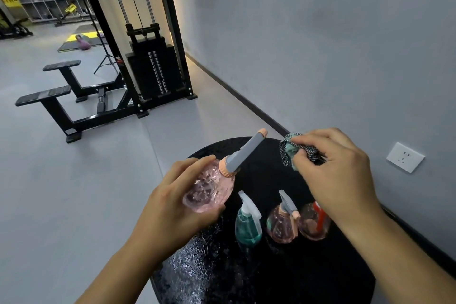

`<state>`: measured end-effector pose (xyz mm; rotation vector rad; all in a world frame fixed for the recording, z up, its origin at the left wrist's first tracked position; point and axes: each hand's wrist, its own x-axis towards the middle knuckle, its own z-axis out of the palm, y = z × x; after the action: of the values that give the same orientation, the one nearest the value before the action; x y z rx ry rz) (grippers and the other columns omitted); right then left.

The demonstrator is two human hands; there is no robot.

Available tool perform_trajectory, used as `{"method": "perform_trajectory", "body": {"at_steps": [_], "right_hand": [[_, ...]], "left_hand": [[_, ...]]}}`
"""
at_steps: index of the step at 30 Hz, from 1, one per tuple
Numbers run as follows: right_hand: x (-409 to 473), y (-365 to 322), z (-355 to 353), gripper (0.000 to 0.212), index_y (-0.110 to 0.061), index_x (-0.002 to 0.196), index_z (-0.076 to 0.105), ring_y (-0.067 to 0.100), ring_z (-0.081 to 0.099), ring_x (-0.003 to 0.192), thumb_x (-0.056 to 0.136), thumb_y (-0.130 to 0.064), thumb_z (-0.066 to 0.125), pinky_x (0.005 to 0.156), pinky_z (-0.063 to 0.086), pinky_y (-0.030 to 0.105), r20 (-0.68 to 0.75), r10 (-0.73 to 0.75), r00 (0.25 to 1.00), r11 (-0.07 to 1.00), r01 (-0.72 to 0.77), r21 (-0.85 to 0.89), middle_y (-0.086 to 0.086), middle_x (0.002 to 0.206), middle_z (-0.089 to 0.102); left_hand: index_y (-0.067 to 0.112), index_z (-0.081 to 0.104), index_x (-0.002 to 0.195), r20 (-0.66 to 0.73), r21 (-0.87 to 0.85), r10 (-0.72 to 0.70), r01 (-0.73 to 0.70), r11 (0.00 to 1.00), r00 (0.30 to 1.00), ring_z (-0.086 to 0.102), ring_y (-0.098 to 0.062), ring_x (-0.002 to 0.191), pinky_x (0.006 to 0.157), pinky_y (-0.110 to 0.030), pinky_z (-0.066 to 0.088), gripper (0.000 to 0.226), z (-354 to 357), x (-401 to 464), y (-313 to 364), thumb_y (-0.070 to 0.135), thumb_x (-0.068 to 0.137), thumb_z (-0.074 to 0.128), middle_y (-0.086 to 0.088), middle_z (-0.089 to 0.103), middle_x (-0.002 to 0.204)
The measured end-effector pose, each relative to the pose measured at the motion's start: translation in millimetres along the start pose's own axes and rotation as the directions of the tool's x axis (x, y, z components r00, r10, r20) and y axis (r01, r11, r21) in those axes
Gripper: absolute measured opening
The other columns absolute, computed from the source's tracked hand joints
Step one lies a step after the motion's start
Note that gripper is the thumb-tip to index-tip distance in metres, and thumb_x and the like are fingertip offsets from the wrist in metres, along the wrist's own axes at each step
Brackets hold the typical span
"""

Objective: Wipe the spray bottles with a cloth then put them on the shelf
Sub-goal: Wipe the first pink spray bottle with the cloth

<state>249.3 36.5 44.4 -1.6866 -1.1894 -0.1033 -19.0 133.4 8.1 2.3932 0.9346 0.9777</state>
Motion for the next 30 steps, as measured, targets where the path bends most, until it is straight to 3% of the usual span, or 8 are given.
{"method": "perform_trajectory", "body": {"at_steps": [5,8,11,15,19,23,27,30], "right_hand": [[-1,-2,1,0.028,-0.022,0.104,0.081,-0.01,0.058,0.1,0.088,-0.001,0.071,0.081,0.038,-0.006,0.013,-0.015,1.0,1.0,0.015,0.002,-0.013,0.102,0.064],[-3,-3,3,0.027,-0.022,0.102,0.081,-0.01,0.058,0.1,0.087,-0.001,0.072,0.081,0.038,-0.005,0.033,-0.022,0.999,1.0,0.022,0.009,-0.015,0.102,0.064],[-4,-3,5,0.028,-0.023,0.102,0.081,-0.009,0.059,0.101,0.088,-0.002,0.072,0.082,0.039,-0.004,0.057,-0.013,0.998,1.0,0.012,0.028,-0.017,0.104,0.065],[-5,-3,7,0.028,-0.024,0.1,0.082,-0.008,0.061,0.101,0.087,-0.001,0.072,0.083,0.041,-0.003,0.066,-0.014,0.998,0.999,0.011,0.033,-0.019,0.103,0.065],[-6,-3,8,0.029,-0.025,0.099,0.082,-0.008,0.061,0.101,0.087,0.0,0.072,0.084,0.04,-0.002,0.073,0.001,0.997,0.999,-0.004,0.047,-0.021,0.104,0.065],[-6,-4,8,0.029,-0.025,0.099,0.082,-0.008,0.062,0.101,0.087,0.0,0.072,0.083,0.04,-0.002,0.074,0.005,0.997,0.998,-0.009,0.058,-0.021,0.104,0.066],[-6,-3,8,0.029,-0.024,0.099,0.082,-0.008,0.062,0.1,0.087,0.001,0.072,0.082,0.041,-0.003,0.073,0.006,0.997,0.998,-0.011,0.065,-0.019,0.104,0.067],[-6,-3,8,0.029,-0.023,0.099,0.082,-0.009,0.062,0.099,0.087,0.001,0.072,0.079,0.041,-0.004,0.074,0.008,0.997,0.998,-0.013,0.068,-0.018,0.103,0.067]], "left_hand": [[0.053,0.047,0.151,0.04,-0.033,-0.009,0.011,0.999,0.999,0.06,0.002,0.127,0.098,-0.016,0.053,0.088,0,-2,1,0.041,0.077,0.092,0.025,0.052,0.144],[0.059,0.041,0.152,0.069,-0.247,-0.119,0.133,0.96,0.99,0.064,-0.002,0.127,0.1,-0.022,0.056,0.092,2,-4,1,0.032,0.081,0.093,0.025,0.058,0.144],[0.06,0.047,0.148,0.144,-0.505,-0.206,0.251,0.826,0.968,0.07,-0.013,0.124,0.099,-0.029,0.059,0.086,5,-5,8,0.013,0.087,0.085,0.016,0.067,0.141],[0.042,0.059,0.139,0.187,-0.737,-0.337,0.359,0.572,0.922,0.07,-0.036,0.118,0.097,-0.064,0.059,0.077,13,0,8,0.033,0.063,0.068,-0.004,0.071,0.129],[0.038,0.07,0.117,0.258,-0.814,-0.425,0.433,0.388,0.867,0.074,-0.043,0.109,0.092,-0.068,0.059,0.061,17,6,3,0.044,0.057,0.081,-0.012,0.074,0.122],[0.031,0.06,0.13,0.325,-0.777,-0.432,0.498,0.386,0.841,0.075,-0.045,0.108,0.095,-0.064,0.06,0.087,17,4,4,0.037,0.051,0.096,-0.013,0.077,0.117],[0.03,0.067,0.12,0.328,-0.769,-0.443,0.508,0.387,0.834,0.072,-0.051,0.109,0.097,-0.073,0.055,0.071,16,4,4,0.028,0.056,0.098,-0.019,0.074,0.12],[0.029,0.072,0.122,0.261,-0.793,-0.458,0.459,0.4,0.85,0.074,-0.045,0.107,0.096,-0.066,0.058,0.068,14,6,8,0.028,0.057,0.095,-0.017,0.076,0.118]]}}
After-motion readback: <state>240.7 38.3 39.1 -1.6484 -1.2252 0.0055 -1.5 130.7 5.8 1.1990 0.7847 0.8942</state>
